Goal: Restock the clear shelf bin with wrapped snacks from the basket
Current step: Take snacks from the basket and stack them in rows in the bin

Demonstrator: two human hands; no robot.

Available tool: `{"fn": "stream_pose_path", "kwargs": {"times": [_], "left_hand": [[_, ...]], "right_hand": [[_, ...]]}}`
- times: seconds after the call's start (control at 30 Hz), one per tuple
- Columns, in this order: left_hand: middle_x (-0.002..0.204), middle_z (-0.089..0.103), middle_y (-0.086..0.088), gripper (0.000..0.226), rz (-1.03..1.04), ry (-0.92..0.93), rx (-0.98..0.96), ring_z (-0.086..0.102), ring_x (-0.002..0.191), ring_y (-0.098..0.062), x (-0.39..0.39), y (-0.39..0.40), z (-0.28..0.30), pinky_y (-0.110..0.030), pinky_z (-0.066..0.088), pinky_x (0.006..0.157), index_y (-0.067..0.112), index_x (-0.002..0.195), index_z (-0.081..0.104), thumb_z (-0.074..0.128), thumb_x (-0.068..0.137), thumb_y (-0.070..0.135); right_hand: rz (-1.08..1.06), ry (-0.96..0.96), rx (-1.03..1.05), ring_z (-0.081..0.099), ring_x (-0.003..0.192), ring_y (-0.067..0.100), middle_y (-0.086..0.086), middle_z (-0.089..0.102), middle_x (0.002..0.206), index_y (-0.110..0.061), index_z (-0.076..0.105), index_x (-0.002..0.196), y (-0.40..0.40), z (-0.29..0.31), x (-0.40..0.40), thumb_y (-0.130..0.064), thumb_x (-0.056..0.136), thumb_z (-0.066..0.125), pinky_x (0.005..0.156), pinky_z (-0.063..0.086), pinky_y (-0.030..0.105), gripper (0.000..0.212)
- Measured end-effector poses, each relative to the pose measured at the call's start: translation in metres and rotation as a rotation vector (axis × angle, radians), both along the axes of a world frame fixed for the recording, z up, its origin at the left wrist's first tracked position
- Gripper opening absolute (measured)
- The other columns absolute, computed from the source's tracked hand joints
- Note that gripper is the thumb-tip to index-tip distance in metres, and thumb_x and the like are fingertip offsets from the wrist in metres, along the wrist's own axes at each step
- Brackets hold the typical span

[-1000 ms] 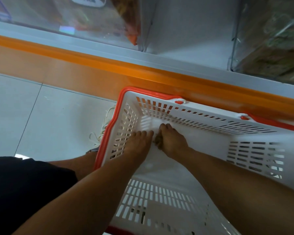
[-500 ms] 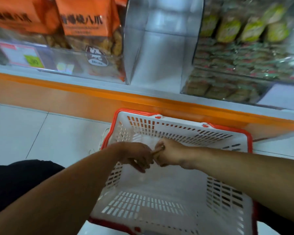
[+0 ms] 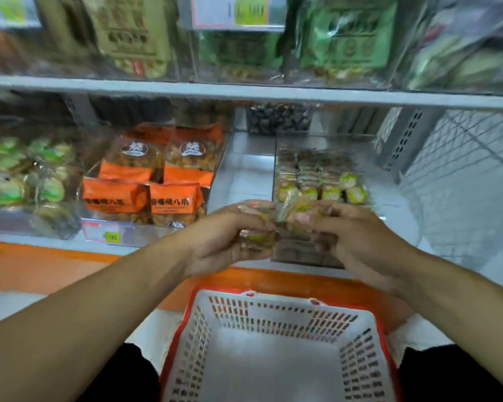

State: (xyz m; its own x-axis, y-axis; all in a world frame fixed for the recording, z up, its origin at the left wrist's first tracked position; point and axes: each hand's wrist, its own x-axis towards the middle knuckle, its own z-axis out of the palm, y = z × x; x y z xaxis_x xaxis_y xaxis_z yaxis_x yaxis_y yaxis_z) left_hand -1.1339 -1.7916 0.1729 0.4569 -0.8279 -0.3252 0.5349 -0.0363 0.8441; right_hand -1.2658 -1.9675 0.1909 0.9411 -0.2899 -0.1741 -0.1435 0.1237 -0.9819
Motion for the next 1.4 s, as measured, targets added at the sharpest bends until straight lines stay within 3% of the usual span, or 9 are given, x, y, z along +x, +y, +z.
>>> {"fn": "stream_pose_path", "kwargs": {"times": [0.13,0.3,0.6,0.83,0.97,1.07,1.13,1.27,1.4], "left_hand": [[0.097,0.077,-0.011,0.032,0.11,0.016,-0.143,0.075,0.081,-0.018,-0.015,-0.022,0.01,-0.03,0.061,0.064,0.018,0.092,0.082,0.066,0.071,0.0],[0.106,0.077,-0.012,0.036,0.19,-0.126,-0.15,0.075,0.093,-0.022,-0.02,-0.044,0.006,-0.031,0.062,0.073,0.024,0.098,0.079,0.077,0.068,0.003],[0.097,0.079,-0.008,0.034,0.186,-0.261,-0.15,0.077,0.082,-0.017,-0.006,-0.061,0.004,-0.024,0.057,0.062,0.029,0.086,0.08,0.07,0.072,-0.001],[0.1,0.077,-0.014,0.029,0.235,-0.232,-0.071,0.076,0.084,-0.026,0.002,-0.072,-0.004,-0.028,0.06,0.066,0.012,0.098,0.075,0.077,0.073,-0.003],[0.104,0.078,-0.01,0.033,0.25,-0.276,-0.043,0.077,0.095,-0.025,-0.002,-0.079,-0.011,-0.028,0.06,0.068,0.011,0.109,0.069,0.077,0.079,0.0],[0.106,0.078,-0.006,0.039,0.183,-0.372,0.0,0.075,0.1,-0.024,-0.01,-0.083,-0.014,-0.036,0.061,0.078,0.018,0.11,0.07,0.083,0.074,0.011],[0.106,0.078,-0.004,0.046,0.149,-0.381,0.025,0.075,0.101,-0.023,-0.016,-0.088,-0.015,-0.043,0.06,0.085,0.021,0.111,0.07,0.085,0.069,0.016],[0.105,0.078,-0.002,0.069,0.17,-0.322,0.117,0.074,0.102,-0.025,-0.025,-0.097,-0.017,-0.056,0.055,0.097,0.023,0.12,0.065,0.09,0.056,0.023],[0.101,0.079,0.0,0.075,0.157,-0.31,0.155,0.075,0.099,-0.022,-0.026,-0.098,-0.018,-0.055,0.055,0.098,0.027,0.122,0.062,0.091,0.052,0.026]], "right_hand": [[-0.101,-0.015,0.121,0.071,0.105,0.018,0.009,0.073,0.117,-0.013,0.064,0.126,-0.011,0.008,0.01,-0.029,0.067,0.083,0.081,0.06,0.033,0.064],[-0.163,-0.094,0.117,0.075,0.098,0.018,0.001,0.077,0.107,-0.037,0.073,0.107,-0.017,0.0,0.01,-0.033,0.082,0.075,0.074,0.061,0.032,0.026],[-0.087,0.03,-0.043,0.072,0.105,0.015,-0.004,0.078,0.104,-0.033,0.079,0.102,-0.03,-0.005,0.009,-0.035,0.094,0.066,0.107,0.047,0.049,0.016],[0.285,0.233,-0.256,0.069,0.111,0.015,0.002,0.075,0.116,-0.015,0.066,0.122,-0.069,0.011,0.01,-0.008,0.088,0.073,0.102,0.05,0.028,0.035],[-0.051,0.275,-0.552,0.068,0.102,0.017,0.002,0.072,0.116,-0.018,0.054,0.134,-0.103,0.019,0.021,-0.014,0.091,0.073,0.095,0.049,0.033,0.048],[-0.372,0.157,-0.219,0.067,0.084,0.023,0.011,0.068,0.113,-0.007,0.049,0.134,-0.12,0.013,0.039,-0.004,0.098,0.061,0.072,0.057,0.033,0.038],[-0.469,0.148,0.049,0.061,0.07,0.019,0.011,0.068,0.1,-0.01,0.051,0.119,-0.122,0.003,0.053,0.0,0.102,0.05,0.058,0.047,0.025,0.02],[-0.5,0.236,0.375,0.064,0.075,0.014,0.004,0.07,0.088,-0.015,0.052,0.112,-0.131,-0.017,0.067,-0.006,0.105,0.042,0.066,0.05,0.026,0.016],[-0.501,0.337,0.317,0.068,0.074,0.015,0.008,0.073,0.074,-0.008,0.053,0.108,-0.144,-0.029,0.071,-0.003,0.104,0.043,0.069,0.055,0.028,0.012]]}}
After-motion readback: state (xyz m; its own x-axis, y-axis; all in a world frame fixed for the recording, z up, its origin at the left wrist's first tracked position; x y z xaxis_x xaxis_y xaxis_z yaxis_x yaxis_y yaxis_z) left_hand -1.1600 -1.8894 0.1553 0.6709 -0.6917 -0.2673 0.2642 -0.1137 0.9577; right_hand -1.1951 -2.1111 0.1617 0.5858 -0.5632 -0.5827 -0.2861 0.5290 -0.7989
